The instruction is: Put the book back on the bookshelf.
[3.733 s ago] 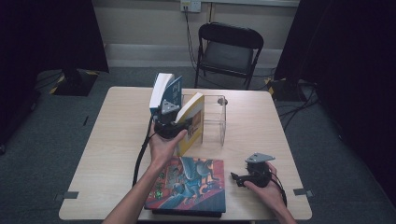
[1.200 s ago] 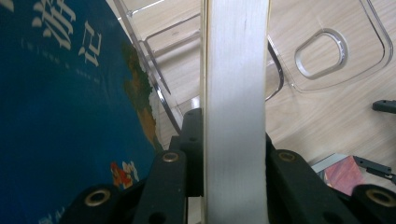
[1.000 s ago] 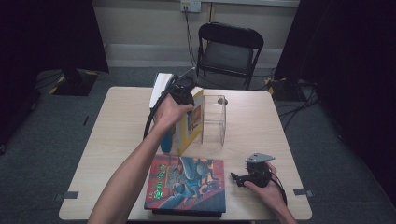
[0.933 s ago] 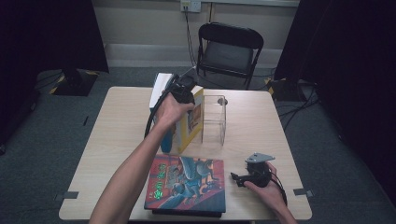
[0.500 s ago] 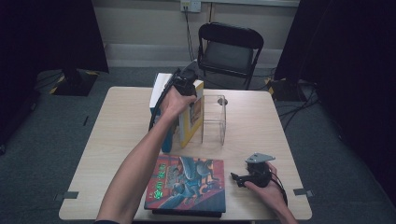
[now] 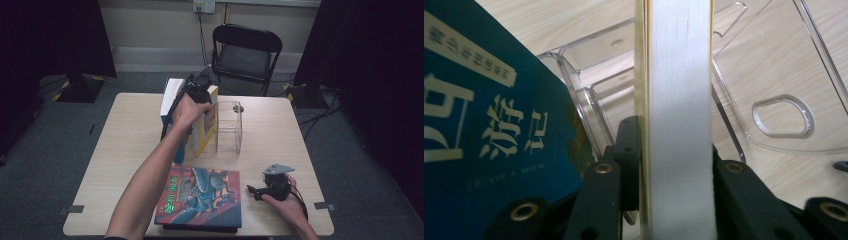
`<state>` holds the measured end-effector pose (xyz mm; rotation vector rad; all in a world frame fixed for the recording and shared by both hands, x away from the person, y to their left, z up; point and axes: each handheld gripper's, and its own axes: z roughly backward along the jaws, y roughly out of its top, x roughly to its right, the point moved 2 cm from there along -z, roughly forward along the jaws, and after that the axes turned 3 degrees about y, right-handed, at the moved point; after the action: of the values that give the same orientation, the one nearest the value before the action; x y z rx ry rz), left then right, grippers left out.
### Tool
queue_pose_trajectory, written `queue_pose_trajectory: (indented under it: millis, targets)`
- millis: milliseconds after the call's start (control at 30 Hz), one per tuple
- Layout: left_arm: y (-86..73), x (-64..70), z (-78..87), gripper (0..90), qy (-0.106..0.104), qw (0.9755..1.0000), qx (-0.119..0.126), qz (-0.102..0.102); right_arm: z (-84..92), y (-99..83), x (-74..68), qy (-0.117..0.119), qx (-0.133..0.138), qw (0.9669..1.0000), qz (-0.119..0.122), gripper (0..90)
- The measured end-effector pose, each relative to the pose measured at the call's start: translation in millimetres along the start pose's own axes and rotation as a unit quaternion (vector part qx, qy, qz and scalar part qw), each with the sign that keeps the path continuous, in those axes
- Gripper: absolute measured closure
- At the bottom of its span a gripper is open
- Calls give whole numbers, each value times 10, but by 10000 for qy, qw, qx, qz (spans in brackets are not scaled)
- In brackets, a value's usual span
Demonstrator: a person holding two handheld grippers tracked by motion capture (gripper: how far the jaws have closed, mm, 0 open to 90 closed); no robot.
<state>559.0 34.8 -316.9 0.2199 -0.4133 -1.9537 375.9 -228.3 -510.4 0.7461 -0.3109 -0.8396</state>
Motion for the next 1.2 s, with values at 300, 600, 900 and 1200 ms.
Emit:
queue_pose_trajectory:
  millis: [300,600,900,1200]
  targets:
    - [-132,24,42,640,-80,9999,148,-35,0,1,-1,-6,-2,10000,-4,132]
    - [-225,16,220,596,-160,9990,408,-112,-1,1,-2,-10,-4,10000,-7,132]
    - [-330,61,349,564,-244,9977,566,-290,-1,3,-4,-29,-9,10000,-16,132]
    - [-424,97,293,577,-218,9970,589,-454,-3,4,-6,-40,-8,10000,-25,131]
